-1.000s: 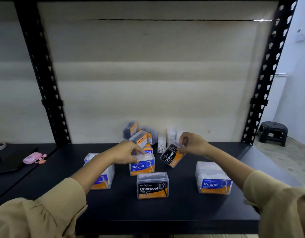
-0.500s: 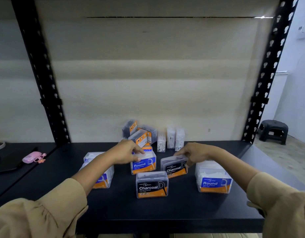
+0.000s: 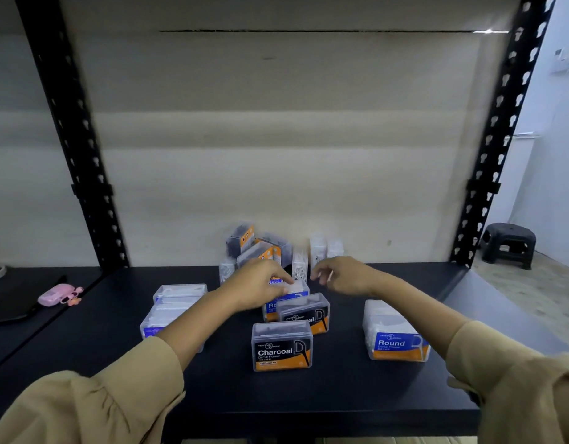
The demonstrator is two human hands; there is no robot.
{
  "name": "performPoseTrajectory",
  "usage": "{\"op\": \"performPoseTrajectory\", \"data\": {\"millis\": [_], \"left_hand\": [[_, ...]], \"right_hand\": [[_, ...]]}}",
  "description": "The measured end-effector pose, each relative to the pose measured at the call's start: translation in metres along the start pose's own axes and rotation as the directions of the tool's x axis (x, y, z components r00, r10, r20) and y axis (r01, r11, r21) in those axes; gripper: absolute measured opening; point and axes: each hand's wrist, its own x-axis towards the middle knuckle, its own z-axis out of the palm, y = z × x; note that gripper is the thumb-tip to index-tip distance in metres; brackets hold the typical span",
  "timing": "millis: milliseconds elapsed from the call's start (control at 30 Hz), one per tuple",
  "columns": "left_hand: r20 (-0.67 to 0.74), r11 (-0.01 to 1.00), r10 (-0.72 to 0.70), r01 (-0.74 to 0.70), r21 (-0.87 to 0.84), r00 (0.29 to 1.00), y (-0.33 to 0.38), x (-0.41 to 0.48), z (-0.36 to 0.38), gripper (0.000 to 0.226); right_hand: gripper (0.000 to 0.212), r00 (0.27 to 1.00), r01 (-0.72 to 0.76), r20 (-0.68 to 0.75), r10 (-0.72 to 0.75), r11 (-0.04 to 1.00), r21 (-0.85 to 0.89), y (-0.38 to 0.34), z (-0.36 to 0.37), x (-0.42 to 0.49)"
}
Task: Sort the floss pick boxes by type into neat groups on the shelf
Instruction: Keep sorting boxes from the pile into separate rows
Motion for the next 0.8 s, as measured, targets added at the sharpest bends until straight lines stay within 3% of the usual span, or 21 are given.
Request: {"op": "performPoseTrajectory", "data": {"millis": [67,233,800], "left_hand": [[0.027,0.997,0.06,-0.059,-0.039,0.998,0.007,-0.003,0.0,0.025],[0.162,0.994,0.103,-0.098,-0.042,0.981,0.014,-0.003,0.006,0.028],[0.234,1.0,0.02,-0.016,-0.018,0.972,-0.031,-0.019,-0.026,0.028]], "right_hand": [[0.037,0.996,0.056,-0.065,-0.057,0.998,-0.026,-0.003,0.004,0.011],[0.039,0.986,0.147,0.088,-0.144,0.989,-0.019,-0.015,0.015,0.031],[0.036,0.99,-0.128,0.056,0.131,0.99,-0.053,0.1,-0.038,-0.026]]}}
